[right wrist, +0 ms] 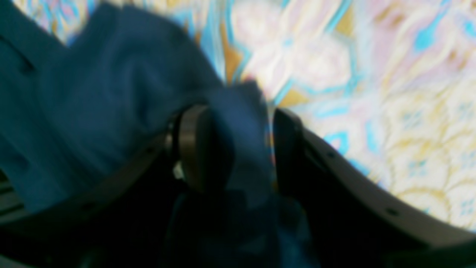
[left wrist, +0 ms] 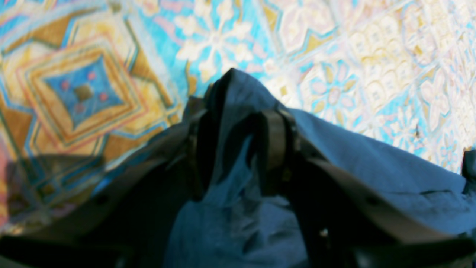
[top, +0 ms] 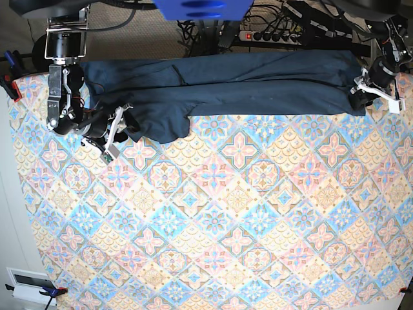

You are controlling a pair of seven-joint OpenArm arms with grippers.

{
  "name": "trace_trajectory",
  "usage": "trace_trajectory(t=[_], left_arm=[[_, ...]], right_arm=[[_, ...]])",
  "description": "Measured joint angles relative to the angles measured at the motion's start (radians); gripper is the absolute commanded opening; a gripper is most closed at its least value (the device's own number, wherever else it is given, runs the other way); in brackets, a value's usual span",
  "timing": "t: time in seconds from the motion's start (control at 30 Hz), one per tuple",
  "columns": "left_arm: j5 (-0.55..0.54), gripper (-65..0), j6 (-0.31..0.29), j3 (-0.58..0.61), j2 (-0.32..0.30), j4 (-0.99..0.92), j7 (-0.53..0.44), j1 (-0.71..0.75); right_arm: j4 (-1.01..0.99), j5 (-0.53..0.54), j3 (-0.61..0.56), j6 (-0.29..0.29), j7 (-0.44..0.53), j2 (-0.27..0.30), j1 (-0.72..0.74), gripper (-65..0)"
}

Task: Layout the t-shirt on the table in an organized manner, then fold the t-shirt properly
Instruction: 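Regrasp the folded strip's end with the right gripper, then pull the strip's end with the right gripper away from the left gripper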

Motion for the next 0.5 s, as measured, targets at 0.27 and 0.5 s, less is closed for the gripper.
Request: trace_trajectory(t=[0.27,0.5], left_arm=[[0.0,-44.3,0.0,0.0,0.0,0.0,0.001,0.0],[0.0,-44.3,0.0,0.0,0.0,0.0,0.0,0.0]], right_arm=[[-0.045,0.004,-0.003,0.0,0.009,0.0,0.006,-38.9],[-0.058,0.01,-0.003,0.0,0.013,0.002,0.006,-54.8]])
